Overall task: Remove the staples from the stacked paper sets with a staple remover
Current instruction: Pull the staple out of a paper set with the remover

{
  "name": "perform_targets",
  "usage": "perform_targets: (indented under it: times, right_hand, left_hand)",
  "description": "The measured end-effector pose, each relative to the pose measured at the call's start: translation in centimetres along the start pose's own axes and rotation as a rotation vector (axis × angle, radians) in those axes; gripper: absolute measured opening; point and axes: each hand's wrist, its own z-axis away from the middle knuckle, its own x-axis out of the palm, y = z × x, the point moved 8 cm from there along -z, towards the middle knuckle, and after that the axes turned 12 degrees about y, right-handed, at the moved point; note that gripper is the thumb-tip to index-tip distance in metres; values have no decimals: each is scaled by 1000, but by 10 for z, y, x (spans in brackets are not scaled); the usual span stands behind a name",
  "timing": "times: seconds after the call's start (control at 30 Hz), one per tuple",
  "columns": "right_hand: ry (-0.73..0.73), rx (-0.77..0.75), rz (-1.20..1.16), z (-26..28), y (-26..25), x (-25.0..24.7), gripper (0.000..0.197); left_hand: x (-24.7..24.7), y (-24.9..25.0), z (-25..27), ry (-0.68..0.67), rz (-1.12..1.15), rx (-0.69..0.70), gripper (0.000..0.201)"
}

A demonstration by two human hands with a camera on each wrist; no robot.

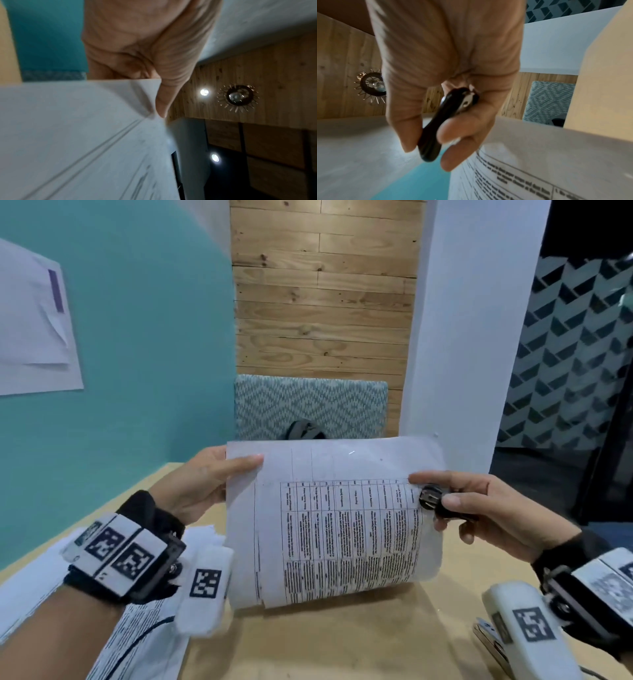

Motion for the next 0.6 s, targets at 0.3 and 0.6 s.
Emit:
perform_targets:
  times: [0.3, 0.6]
  right_hand:
    - [-18, 69, -47, 1, 8, 8, 74]
    - [281, -77, 108, 3, -20, -13, 84]
  left_hand:
    - [48, 36, 6, -64, -926, 294, 48]
    - [63, 8, 9, -171, -717, 177, 13]
